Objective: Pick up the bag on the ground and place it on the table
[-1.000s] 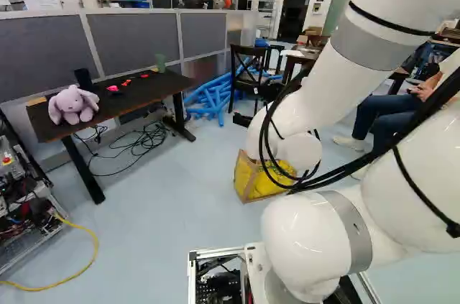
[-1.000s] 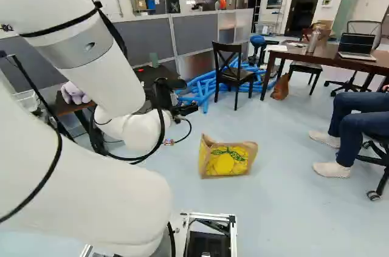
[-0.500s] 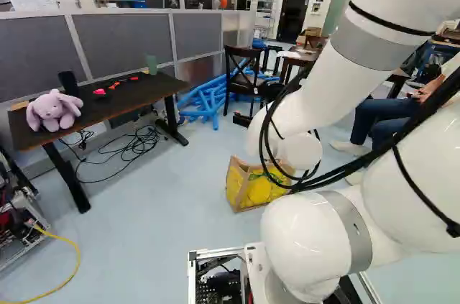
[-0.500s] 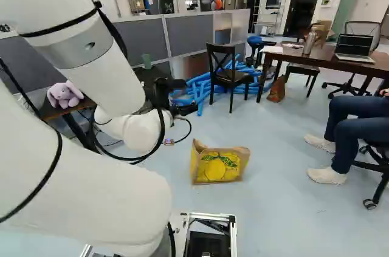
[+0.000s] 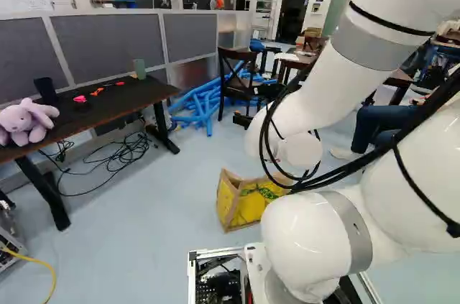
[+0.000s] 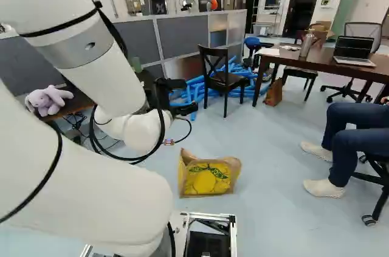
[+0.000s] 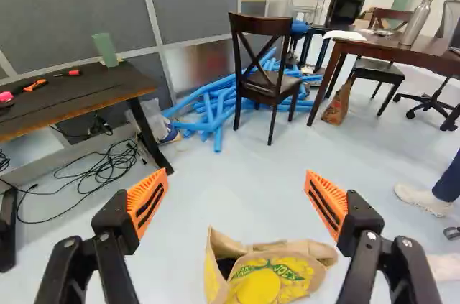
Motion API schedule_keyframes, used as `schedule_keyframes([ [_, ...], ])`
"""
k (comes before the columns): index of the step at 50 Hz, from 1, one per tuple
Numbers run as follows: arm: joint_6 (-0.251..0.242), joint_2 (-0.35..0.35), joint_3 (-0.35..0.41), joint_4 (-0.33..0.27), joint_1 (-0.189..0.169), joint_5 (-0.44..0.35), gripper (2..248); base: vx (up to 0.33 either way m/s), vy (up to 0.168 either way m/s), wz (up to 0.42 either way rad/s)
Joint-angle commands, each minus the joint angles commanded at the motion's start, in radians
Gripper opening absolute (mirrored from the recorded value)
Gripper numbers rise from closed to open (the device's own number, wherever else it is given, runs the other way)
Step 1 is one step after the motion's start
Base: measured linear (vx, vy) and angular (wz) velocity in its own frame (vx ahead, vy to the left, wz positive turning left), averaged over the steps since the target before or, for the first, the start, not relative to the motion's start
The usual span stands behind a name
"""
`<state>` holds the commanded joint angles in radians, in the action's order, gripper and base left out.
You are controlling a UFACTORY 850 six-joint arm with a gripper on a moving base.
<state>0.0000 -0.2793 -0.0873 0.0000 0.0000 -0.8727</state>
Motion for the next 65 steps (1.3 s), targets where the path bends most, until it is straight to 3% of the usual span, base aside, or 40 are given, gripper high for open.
schedule_keyframes([
  [14, 0.000, 0.000, 0.000, 0.000, 0.000, 0.000, 247, 0.173, -0.045, -0.006],
  [30, 0.000, 0.051, -0.044, 0.000, 0.000, 0.000, 247, -0.006, 0.002, -0.002],
  [52, 0.000, 0.191, -0.149, 0.022, 0.000, 0.016, 247, 0.000, 0.000, 0.000],
  [65, 0.000, 0.296, -0.218, 0.075, 0.004, 0.049, 247, 0.000, 0.000, 0.000],
])
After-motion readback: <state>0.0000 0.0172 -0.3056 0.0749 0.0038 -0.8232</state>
